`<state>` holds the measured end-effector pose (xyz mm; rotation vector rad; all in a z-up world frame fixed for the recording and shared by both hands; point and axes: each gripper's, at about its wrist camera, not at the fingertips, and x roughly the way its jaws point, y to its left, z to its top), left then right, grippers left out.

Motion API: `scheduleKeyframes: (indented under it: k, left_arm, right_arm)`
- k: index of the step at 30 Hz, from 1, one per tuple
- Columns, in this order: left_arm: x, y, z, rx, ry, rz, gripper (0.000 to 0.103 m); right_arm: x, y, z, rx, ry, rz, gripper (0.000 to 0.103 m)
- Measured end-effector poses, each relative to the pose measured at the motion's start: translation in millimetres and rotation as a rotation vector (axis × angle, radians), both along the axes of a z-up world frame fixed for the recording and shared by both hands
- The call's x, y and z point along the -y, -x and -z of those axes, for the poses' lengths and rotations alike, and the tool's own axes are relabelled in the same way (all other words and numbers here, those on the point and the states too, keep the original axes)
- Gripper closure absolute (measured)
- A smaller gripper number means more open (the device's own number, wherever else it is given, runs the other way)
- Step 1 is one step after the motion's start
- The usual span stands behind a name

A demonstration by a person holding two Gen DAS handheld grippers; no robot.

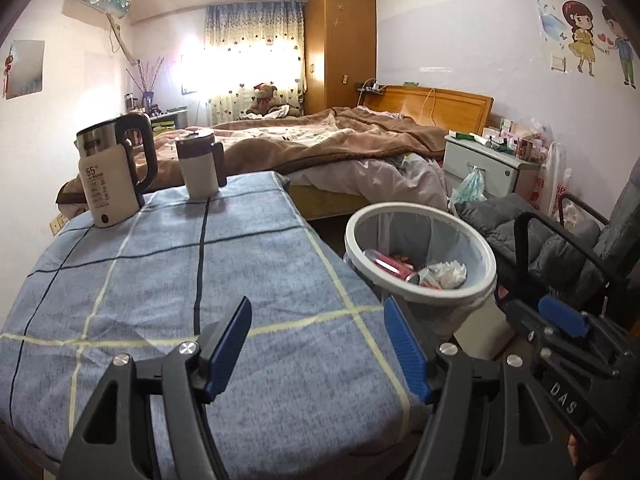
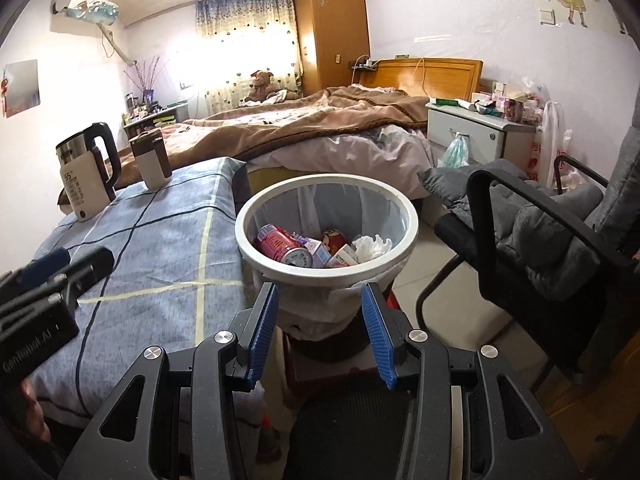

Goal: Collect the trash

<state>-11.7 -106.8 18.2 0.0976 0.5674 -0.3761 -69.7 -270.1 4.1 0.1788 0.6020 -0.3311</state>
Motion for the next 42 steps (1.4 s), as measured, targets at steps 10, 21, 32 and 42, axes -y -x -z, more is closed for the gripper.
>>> scheduleKeyframes:
  k: [10,21,32,42]
  left_arm:
    - [6.3,13.9,0.6,0.019,-0.027,0.011,0.032]
    - [12.6,17.1,-1.1,0.016,-0.028,0.029,0.032]
    - [13.1,17.7,-1.3,0.015,-0.028,0.030,0.032]
    - [13.0,18.0,-1.7,0.016,-0.027,0.029,0.032]
  right_arm:
    - [-13.9,17.2,-8.8,0.052,0.051,0.021,0.058]
    - [-11.7,22.4,-10.7,0.071,0.049,0.032,0.058]
    - [-15.2,24.3,-11.3,0.074,0.049,0.023,0.058]
    - [-16.0,23.0,-11.8,0.073,0.048,0.018,0.059]
